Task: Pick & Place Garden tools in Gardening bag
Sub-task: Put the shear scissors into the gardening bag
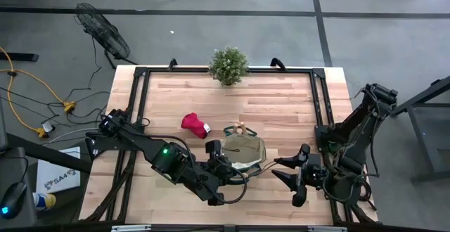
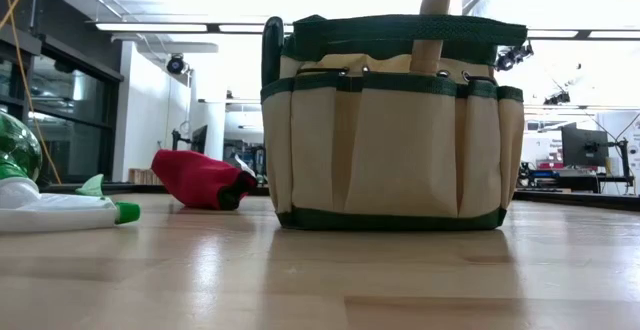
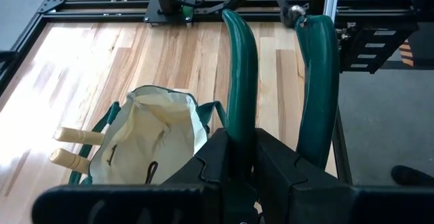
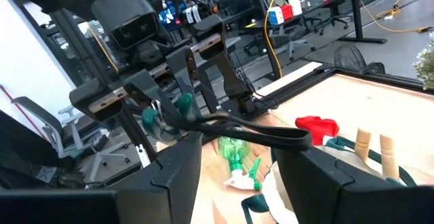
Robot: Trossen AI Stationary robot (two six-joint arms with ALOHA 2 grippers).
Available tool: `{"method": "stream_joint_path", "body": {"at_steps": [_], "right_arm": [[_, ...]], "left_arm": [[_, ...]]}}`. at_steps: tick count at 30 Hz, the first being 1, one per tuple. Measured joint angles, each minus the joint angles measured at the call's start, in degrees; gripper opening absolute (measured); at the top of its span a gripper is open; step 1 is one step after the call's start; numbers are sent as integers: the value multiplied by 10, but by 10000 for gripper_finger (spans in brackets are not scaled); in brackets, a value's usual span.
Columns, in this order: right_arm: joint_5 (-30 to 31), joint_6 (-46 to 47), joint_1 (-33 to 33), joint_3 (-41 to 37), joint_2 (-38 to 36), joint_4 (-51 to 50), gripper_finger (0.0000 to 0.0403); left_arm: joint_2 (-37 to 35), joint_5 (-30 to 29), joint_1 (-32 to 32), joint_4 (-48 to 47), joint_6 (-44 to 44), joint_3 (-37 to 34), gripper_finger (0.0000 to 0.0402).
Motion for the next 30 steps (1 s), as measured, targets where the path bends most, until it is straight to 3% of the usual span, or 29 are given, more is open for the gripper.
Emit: {"method": "stream_joint_path", "body": {"at_steps": [21,30], "right_arm": [[27,-36,0,0,0,61,180],[32,-37,-5,0,0,90,157]], "left_arm": [[0,0,0,0,0,0,45],[0,0,0,0,0,0,45]]}}
